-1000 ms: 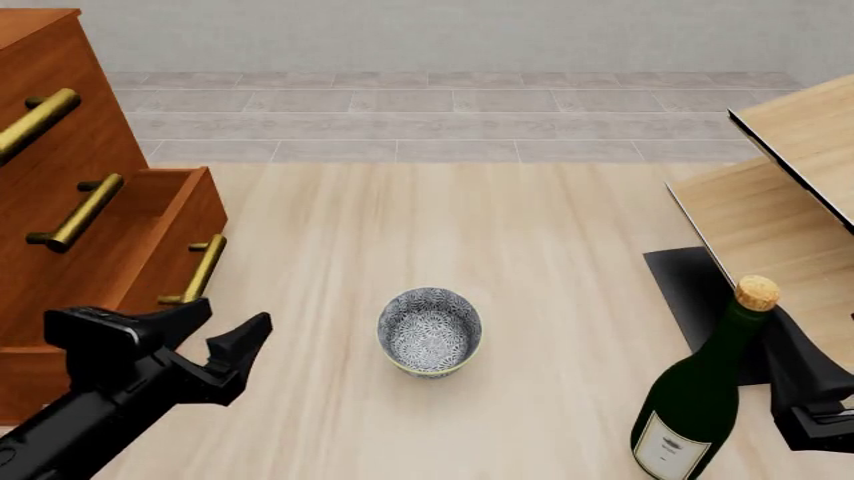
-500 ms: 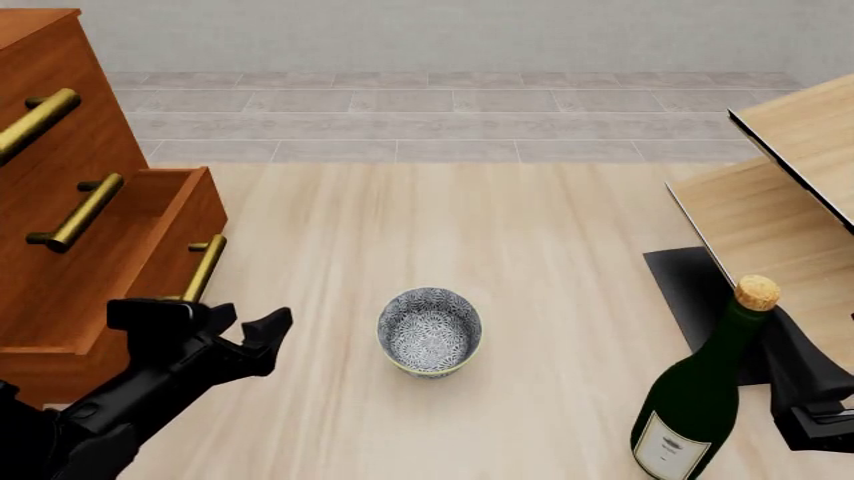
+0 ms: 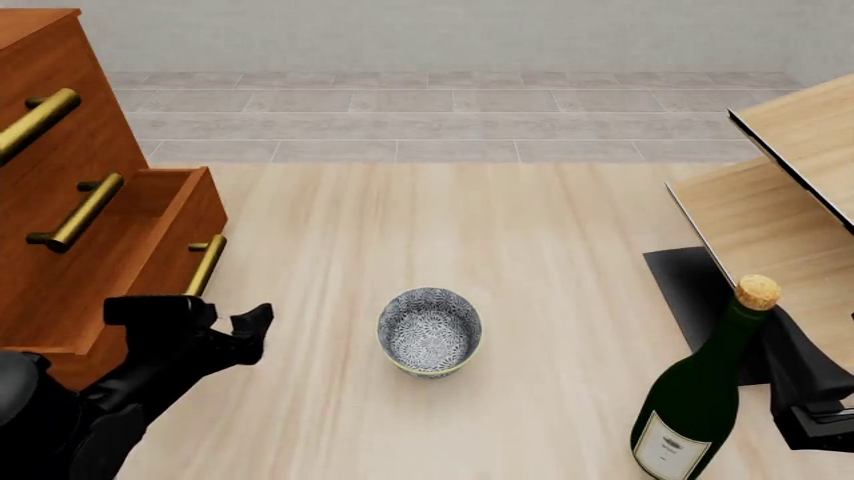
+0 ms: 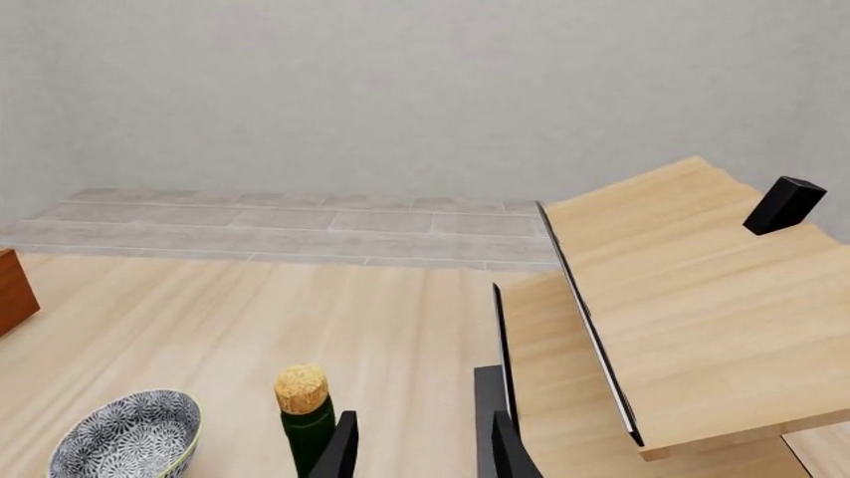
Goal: Close the bottom drawer of the cabinet.
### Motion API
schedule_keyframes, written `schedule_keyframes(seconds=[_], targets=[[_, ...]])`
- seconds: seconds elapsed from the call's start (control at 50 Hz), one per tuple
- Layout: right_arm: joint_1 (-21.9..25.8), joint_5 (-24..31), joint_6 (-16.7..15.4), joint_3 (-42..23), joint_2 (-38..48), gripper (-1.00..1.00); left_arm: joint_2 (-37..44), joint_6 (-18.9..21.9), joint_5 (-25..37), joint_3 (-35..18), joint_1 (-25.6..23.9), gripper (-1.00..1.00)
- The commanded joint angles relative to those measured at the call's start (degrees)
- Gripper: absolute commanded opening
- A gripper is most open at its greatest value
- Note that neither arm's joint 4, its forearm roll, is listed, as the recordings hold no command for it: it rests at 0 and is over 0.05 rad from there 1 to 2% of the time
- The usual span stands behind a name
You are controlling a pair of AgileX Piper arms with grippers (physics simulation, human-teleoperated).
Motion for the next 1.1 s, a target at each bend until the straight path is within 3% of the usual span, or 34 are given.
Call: schedule_keyframes(seconds=[0.02, 0.86, 1.1], targets=[[-0.1, 0.0, 0.1, 0.1, 0.1, 1.0, 1.2, 2.1, -0.3, -0.7, 2.9, 1.0], [-0.1, 0.1, 0.0, 0.1, 0.1, 1.0, 5.0, 11.9, -4.7, -0.5, 11.3, 1.0], [0.0, -0.3, 0.1, 0.1, 0.6, 1.0, 5.7, 13.1, -5.2, -1.0, 12.7, 1.0]])
